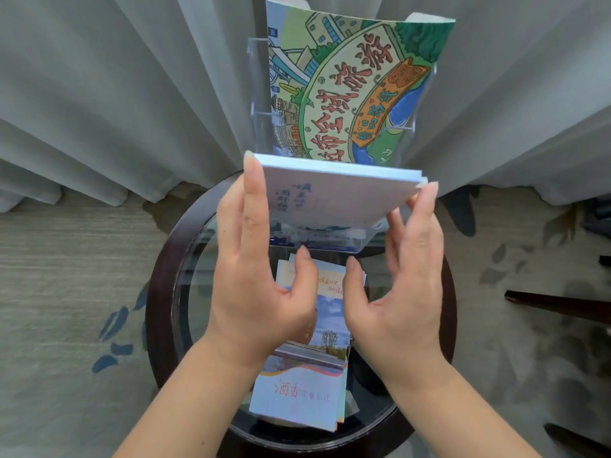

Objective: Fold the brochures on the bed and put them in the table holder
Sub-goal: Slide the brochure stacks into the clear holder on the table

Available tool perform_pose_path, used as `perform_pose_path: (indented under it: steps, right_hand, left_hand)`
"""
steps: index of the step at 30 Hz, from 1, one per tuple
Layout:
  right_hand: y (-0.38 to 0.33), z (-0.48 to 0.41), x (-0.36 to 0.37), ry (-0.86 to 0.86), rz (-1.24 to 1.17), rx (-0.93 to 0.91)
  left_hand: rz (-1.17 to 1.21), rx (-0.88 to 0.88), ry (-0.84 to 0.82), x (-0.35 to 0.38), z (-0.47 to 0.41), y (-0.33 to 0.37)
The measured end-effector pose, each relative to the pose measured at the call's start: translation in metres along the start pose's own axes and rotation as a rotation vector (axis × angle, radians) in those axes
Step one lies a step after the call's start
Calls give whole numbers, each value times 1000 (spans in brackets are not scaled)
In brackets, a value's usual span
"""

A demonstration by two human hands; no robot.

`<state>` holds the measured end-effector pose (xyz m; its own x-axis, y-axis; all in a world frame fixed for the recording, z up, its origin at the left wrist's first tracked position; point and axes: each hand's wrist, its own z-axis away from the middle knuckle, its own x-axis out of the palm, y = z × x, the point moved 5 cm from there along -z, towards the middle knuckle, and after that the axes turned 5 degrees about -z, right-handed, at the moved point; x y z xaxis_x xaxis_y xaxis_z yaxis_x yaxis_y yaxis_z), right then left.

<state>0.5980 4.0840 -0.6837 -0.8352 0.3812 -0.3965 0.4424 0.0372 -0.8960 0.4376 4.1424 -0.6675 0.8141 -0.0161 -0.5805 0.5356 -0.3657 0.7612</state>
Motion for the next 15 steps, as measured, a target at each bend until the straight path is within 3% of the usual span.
perform_pose_path:
  steps: [9, 15]
  right_hand:
    - [-2, 2, 8, -76, 280, -87]
    - [-13, -5, 11, -133, 401, -58]
  left_hand:
    - [-255, 10, -23, 8, -2, -8]
    - [-297, 40, -39, 1, -8, 0]
